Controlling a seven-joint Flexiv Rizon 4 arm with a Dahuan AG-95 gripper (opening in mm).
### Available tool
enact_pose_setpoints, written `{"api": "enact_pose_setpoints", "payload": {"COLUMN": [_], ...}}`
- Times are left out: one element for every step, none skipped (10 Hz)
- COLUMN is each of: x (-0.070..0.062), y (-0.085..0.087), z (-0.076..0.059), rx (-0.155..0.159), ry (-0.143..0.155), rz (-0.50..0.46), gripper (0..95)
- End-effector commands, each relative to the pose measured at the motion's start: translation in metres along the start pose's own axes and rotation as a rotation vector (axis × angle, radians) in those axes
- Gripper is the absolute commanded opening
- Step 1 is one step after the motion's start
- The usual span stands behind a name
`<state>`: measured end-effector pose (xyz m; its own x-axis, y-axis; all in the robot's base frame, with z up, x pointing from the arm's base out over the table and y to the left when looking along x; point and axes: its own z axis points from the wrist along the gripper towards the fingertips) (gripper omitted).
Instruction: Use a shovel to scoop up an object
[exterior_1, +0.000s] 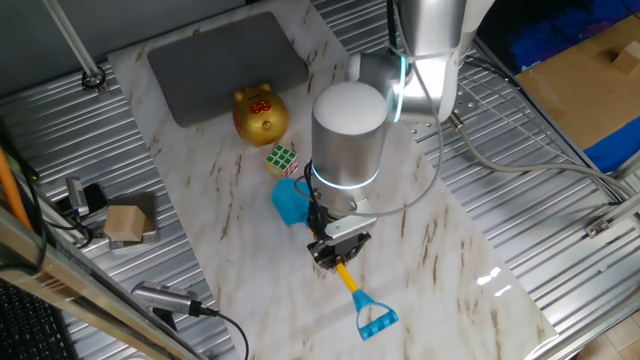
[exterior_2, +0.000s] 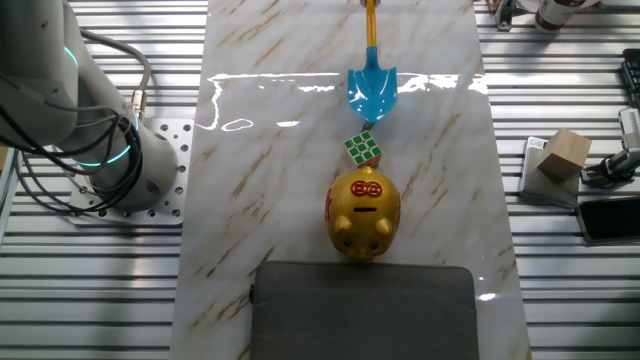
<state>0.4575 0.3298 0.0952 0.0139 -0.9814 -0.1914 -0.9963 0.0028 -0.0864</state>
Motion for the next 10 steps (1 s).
{"api": "enact_pose_setpoints", "payload": {"x": [-0.0007,-0.0007,-0.0007,-0.0007,-0.0007,-0.0007,-0.0007,-0.0007,-0.0059,-0.0095], "y": [0.0006,0.0006,0.0006,0.0006,0.0006,0.0006,0.0006,0.0006,0.0021,0.0038], "z": [0.0004,0.0004,0.0004,0.0004,0.0004,0.0004,0.0004,0.0004,-0.0043,-0.0081], "rx": [-0.001,-0.001,0.0,0.0,0.0,0.001,0.004,0.008,0.01,0.009], "ry": [-0.029,-0.03,-0.031,-0.037,-0.062,-0.097,-0.118,-0.12,-0.13,-0.128], "rz": [-0.014,-0.018,-0.02,-0.014,0.001,0.005,0.01,0.01,0.02,0.024], "gripper": [0.0,0.0,0.0,0.0,0.0,0.0,0.0,0.0,0.0,0.0]}}
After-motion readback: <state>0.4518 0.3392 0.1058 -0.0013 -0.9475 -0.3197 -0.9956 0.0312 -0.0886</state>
